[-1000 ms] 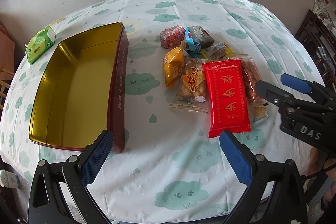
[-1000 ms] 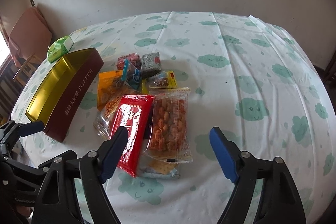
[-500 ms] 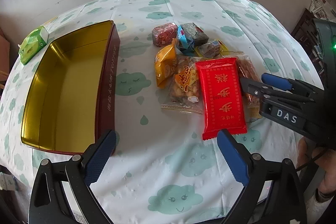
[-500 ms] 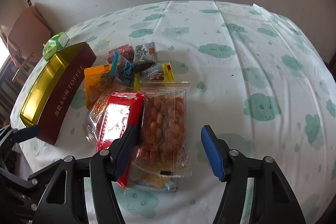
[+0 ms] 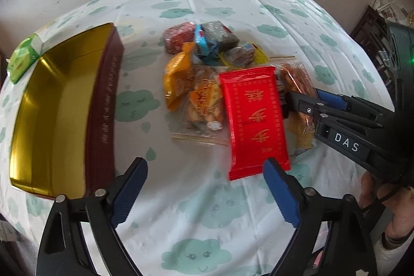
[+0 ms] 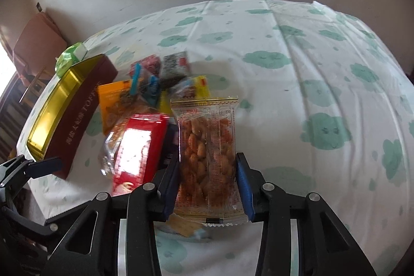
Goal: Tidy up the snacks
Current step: 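Grasp the red packet with the left tool while the right tool holds the peanut bag, then carry the red packet into the gold tin and open the left tool while the right holds peanuts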
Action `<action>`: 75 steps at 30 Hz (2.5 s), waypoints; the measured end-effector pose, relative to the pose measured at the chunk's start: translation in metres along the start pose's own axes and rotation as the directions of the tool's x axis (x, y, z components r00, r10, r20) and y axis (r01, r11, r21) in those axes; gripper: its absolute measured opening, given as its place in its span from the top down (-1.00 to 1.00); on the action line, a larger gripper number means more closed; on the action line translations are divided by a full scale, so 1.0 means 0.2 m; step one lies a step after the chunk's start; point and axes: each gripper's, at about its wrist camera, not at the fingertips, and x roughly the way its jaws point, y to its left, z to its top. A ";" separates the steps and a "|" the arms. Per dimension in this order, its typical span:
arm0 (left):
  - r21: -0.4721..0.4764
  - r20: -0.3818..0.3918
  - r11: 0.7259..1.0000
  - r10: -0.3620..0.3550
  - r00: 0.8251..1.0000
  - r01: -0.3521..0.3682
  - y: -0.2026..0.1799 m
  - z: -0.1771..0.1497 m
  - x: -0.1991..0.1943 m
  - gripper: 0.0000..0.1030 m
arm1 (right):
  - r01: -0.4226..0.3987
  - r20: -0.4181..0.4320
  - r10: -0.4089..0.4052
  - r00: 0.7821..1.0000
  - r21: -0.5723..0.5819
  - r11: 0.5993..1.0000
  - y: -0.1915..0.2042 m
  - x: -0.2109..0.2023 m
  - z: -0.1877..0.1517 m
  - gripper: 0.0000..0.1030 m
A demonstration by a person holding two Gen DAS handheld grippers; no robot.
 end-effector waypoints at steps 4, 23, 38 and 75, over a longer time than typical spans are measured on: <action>0.005 -0.009 0.999 -0.051 0.999 0.051 -0.03 0.02 0.03 -0.50 | 0.083 0.010 -0.083 0.996 0.007 0.997 -0.09 -0.03 -0.02 0.19; -0.047 -0.065 0.984 -0.176 0.982 0.173 -0.12 0.18 0.18 -0.14 | 0.109 0.007 -0.110 0.994 0.088 0.990 -0.30 -0.07 -0.08 0.19; -0.019 -0.089 0.987 -0.159 0.983 0.158 -0.12 0.12 0.16 0.22 | 0.112 0.012 -0.114 0.993 0.087 0.990 -0.30 -0.07 -0.09 0.19; -0.064 -0.012 0.978 0.199 0.980 -0.199 0.78 0.10 -0.18 0.22 | 0.247 -0.042 -0.246 0.968 0.012 0.969 -0.21 -0.02 -0.06 0.19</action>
